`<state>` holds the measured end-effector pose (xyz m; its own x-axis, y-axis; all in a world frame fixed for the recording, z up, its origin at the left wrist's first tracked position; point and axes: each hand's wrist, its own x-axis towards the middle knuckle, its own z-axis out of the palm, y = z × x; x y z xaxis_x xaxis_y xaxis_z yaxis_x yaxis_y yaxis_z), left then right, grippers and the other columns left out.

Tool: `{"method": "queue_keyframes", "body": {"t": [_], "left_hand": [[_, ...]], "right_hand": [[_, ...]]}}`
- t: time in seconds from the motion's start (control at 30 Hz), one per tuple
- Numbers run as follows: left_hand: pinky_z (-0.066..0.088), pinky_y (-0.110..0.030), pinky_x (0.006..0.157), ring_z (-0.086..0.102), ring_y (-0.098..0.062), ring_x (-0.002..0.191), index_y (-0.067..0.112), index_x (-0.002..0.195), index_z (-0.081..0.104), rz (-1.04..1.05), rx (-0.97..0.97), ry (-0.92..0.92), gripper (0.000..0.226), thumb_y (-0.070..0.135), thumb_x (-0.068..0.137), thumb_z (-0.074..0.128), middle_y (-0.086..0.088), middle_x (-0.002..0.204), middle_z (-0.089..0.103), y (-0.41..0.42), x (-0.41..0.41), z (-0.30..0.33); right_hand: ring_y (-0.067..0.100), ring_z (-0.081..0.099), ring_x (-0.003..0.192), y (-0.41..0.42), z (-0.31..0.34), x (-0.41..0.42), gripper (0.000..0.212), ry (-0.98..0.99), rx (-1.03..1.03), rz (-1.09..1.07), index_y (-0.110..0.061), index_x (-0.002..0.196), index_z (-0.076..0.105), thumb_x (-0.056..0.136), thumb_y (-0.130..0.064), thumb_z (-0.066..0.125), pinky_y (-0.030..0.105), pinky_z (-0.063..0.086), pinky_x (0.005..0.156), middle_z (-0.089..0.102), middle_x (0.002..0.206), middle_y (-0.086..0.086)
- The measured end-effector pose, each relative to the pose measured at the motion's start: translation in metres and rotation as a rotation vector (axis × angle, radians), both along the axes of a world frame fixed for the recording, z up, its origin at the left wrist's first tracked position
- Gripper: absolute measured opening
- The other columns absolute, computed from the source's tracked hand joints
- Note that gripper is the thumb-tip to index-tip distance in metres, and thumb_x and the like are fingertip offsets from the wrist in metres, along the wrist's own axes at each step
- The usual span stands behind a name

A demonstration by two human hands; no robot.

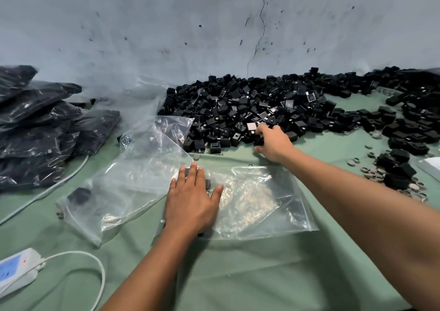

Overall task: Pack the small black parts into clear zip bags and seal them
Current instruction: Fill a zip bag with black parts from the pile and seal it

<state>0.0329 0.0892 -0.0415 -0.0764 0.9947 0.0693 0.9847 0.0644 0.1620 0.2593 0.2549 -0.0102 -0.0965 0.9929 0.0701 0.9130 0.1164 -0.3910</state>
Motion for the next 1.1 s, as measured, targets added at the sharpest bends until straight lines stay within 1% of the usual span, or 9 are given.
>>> {"method": "queue_keyframes", "body": {"t": [0.17,0.3,0.37,0.43,0.5,0.67,0.77,0.97,1.1], "left_hand": [[0.003,-0.042,0.129,-0.006,-0.019,0.159,0.022,0.165,0.007,-0.013,-0.013,-0.004,0.082,0.071,0.099,0.013,0.004,0.173,-0.004,0.001,0.0,0.003],[0.002,-0.045,0.129,0.0,-0.024,0.159,0.016,0.164,0.018,0.018,-0.061,0.03,0.081,0.068,0.101,0.013,-0.004,0.173,0.006,-0.002,0.008,0.017],[0.018,-0.045,0.126,0.025,-0.03,0.153,0.013,0.148,0.048,0.05,0.049,0.026,0.075,0.064,0.103,0.016,-0.014,0.163,0.034,-0.005,0.029,0.028],[0.048,-0.037,0.096,0.055,-0.024,0.113,0.016,0.11,0.067,0.01,0.251,-0.076,0.058,0.057,0.104,0.026,-0.01,0.122,0.063,-0.006,0.067,0.041],[0.049,-0.032,0.073,0.053,-0.017,0.085,0.017,0.089,0.062,-0.072,0.332,-0.199,0.048,0.055,0.102,0.036,0.0,0.092,0.058,-0.006,0.111,0.054],[0.039,-0.034,0.062,0.057,-0.03,0.086,0.018,0.086,0.054,-0.13,0.074,-0.249,0.039,0.057,0.089,0.055,-0.004,0.082,0.055,0.0,0.177,0.069],[0.032,-0.03,0.051,0.052,-0.03,0.075,0.019,0.069,0.042,-0.129,0.013,-0.215,0.039,0.045,0.088,0.062,-0.001,0.07,0.045,0.004,0.177,0.068],[0.039,-0.032,0.063,0.048,-0.031,0.078,0.018,0.067,0.041,-0.09,0.003,-0.292,0.031,0.027,0.087,0.064,-0.003,0.071,0.043,-0.002,0.159,0.075],[0.037,-0.033,0.064,0.048,-0.032,0.079,0.016,0.068,0.044,-0.082,0.031,-0.331,0.026,0.024,0.09,0.054,-0.003,0.071,0.043,-0.008,0.154,0.082]], "right_hand": [[0.028,0.06,0.101,-0.012,0.003,0.019,0.031,-0.028,0.046,0.003,-0.015,0.103,0.059,0.09,-0.038,0.077,0.036,0.048,0.083,0.064,0.112,0.008],[0.017,0.061,0.085,-0.041,0.008,0.059,0.021,0.261,0.077,-0.083,-0.018,0.099,0.071,0.096,-0.038,0.07,0.031,0.045,0.073,0.069,0.093,-0.002],[0.015,0.054,0.064,-0.059,0.009,0.081,0.021,0.431,-0.008,-0.099,-0.018,0.092,0.077,0.097,-0.036,0.069,0.028,0.041,0.059,0.068,0.076,0.0],[0.01,0.042,0.047,-0.08,0.012,0.096,0.018,0.574,-0.122,-0.079,-0.016,0.088,0.08,0.097,-0.03,0.07,0.024,0.031,0.048,0.067,0.067,0.003],[0.006,0.037,0.042,-0.097,0.015,0.104,0.016,0.675,-0.204,-0.039,-0.014,0.089,0.08,0.096,-0.025,0.071,0.02,0.025,0.043,0.074,0.073,0.005],[0.011,0.034,0.048,-0.124,0.018,0.113,0.033,0.674,-0.451,0.034,-0.02,0.084,0.079,0.1,-0.043,0.063,0.025,0.022,0.043,0.049,0.059,0.0],[0.012,0.041,0.054,-0.132,0.016,0.115,0.044,0.825,-0.618,0.09,-0.022,0.08,0.08,0.108,-0.039,0.05,0.021,0.031,0.041,0.056,0.067,0.003],[0.017,0.059,0.077,-0.137,0.014,0.103,0.026,0.954,-0.773,0.279,0.001,0.123,0.068,0.104,0.0,0.05,0.021,0.054,0.064,0.064,0.094,0.013],[0.009,0.063,0.069,-0.143,0.022,0.074,0.041,0.762,-0.637,0.341,-0.014,0.082,0.076,0.088,0.018,0.051,0.019,0.054,0.062,0.07,0.076,-0.001]]}}
